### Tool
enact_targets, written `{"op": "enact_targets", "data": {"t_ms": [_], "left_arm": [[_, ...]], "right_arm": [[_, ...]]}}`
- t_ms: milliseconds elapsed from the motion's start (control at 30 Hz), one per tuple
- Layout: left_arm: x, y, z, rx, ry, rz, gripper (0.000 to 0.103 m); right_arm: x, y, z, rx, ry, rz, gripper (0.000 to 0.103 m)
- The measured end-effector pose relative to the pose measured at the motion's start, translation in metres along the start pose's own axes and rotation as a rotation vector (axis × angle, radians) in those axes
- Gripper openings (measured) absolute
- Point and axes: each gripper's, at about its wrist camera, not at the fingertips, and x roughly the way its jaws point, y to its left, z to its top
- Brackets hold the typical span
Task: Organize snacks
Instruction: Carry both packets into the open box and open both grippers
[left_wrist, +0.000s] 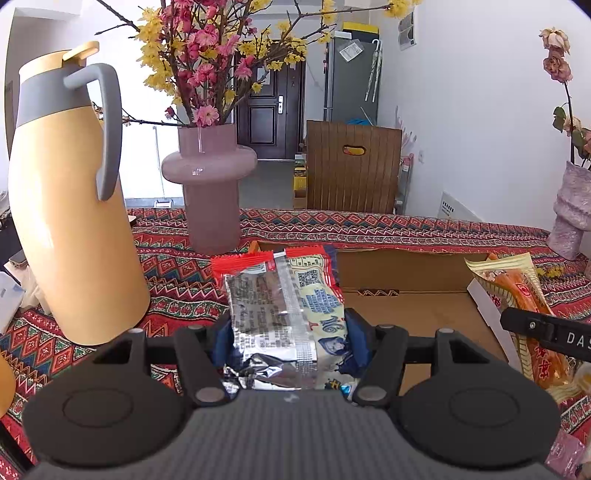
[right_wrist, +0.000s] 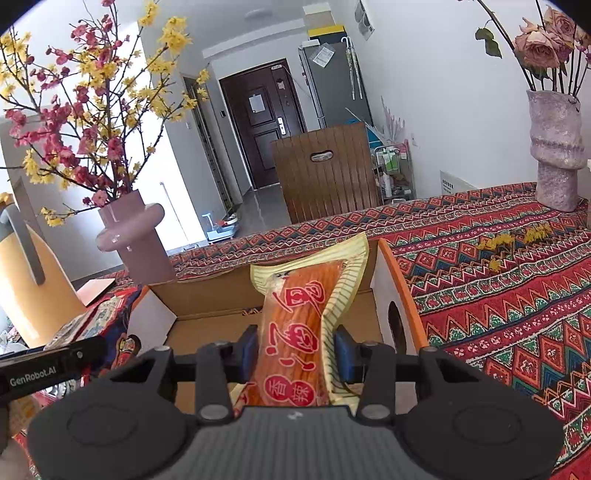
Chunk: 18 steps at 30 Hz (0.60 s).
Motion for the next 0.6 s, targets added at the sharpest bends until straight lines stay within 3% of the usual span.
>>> {"op": "enact_targets", "data": {"t_ms": [233,333,467,533,600], "left_arm": [[0.008,0.0,-0.008,0.005,0.005,-0.006,0.062],[0.006,0.005,-0.006,-0.003,-0.009,-0.02,0.065],[-0.008,0.007,-0.006,-0.024,-0.062,-0.023,0.096],[-0.013,0.009,-0.006,-0.038,-0.088,-0.021,0.103],[-0.017,0.01,-0.005,-0.047,-0.1,-0.023,0.103]], "right_arm": [[-0.002,0.005,-0.005,-0.031,-0.002,0.016,0.042],[-0.001,0.005,-0.006,-0.031,0.0,0.013,0.047],[-0.005,0.002,-0.006,-0.021,-0.018,0.017,0.062],[-0.01,0.001,-0.006,-0.014,-0.035,0.032,0.071],[-0.014,0.001,-0.006,-0.01,-0.056,0.039,0.098]]}}
